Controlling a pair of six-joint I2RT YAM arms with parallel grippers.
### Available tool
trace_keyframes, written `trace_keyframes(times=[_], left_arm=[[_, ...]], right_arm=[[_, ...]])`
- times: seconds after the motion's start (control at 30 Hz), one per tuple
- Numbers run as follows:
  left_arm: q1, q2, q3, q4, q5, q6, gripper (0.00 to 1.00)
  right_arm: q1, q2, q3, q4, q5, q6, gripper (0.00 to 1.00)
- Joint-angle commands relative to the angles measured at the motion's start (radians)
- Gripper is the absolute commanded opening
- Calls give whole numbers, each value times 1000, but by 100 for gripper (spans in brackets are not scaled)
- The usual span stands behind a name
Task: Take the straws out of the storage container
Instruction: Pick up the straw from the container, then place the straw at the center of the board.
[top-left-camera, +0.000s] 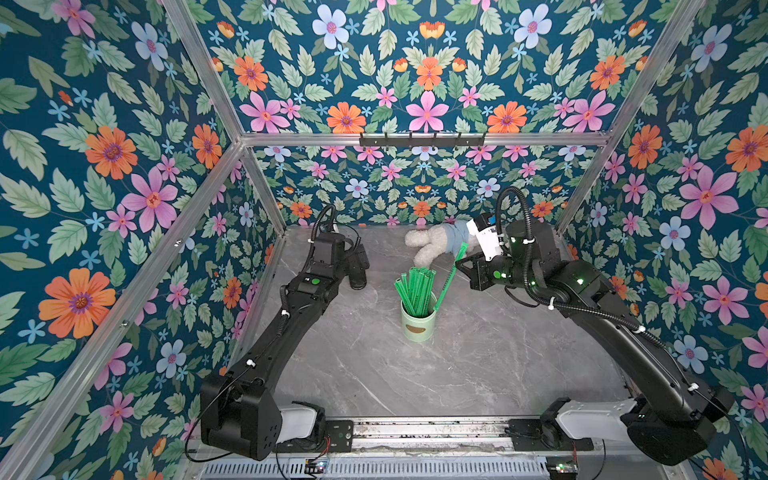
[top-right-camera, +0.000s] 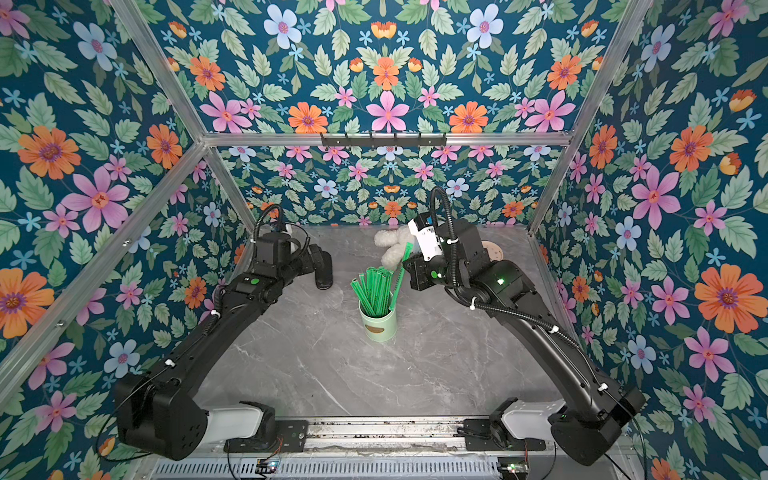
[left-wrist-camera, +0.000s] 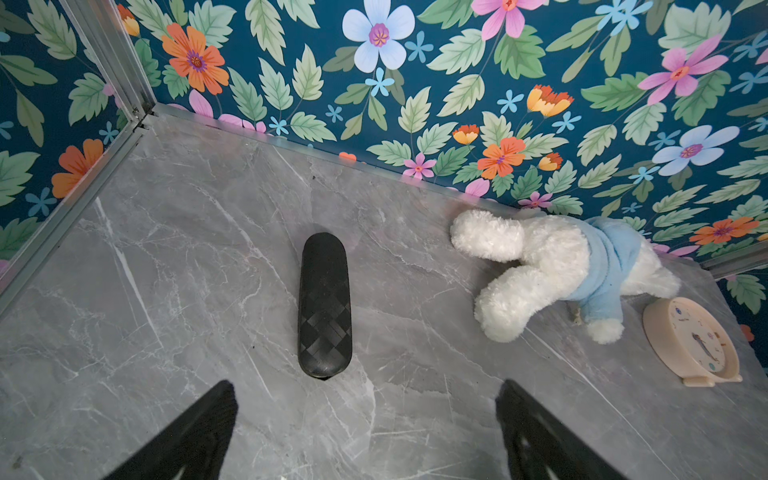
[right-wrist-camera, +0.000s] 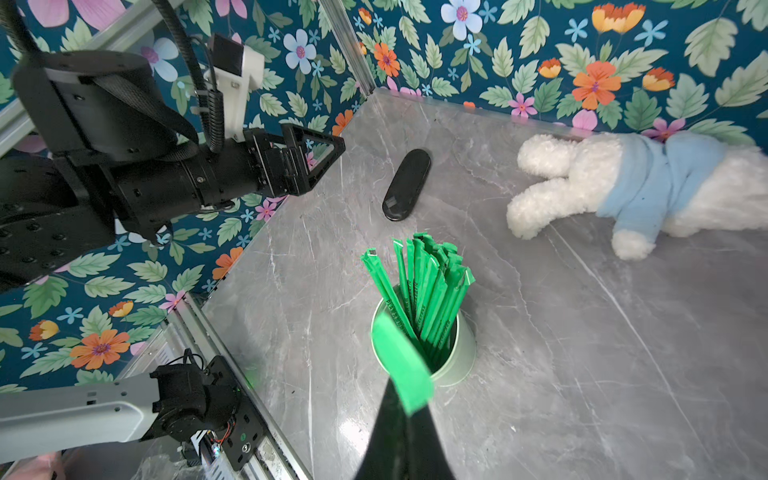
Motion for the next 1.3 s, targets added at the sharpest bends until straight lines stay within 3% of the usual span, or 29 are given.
trace_keyframes(times=[0.0, 0.2, 0.47, 0.9, 1.27], left_arm=[[1, -6, 10, 2, -15, 9, 99], [2, -5, 12, -2, -19, 13, 99], [2, -1, 16, -8, -21, 16, 99], [2, 12, 21, -16, -17, 17, 99], [2, 22, 22, -16, -12, 17, 99]], right_arm=[[-13, 27, 91, -186, 27, -32, 0], [-141, 103, 211, -393, -115, -7, 0], [-230, 230, 152, -502, -167, -22, 0], [-272, 574, 68, -519, -224, -88, 0], [-290, 728, 81, -466, -227, -81, 0]])
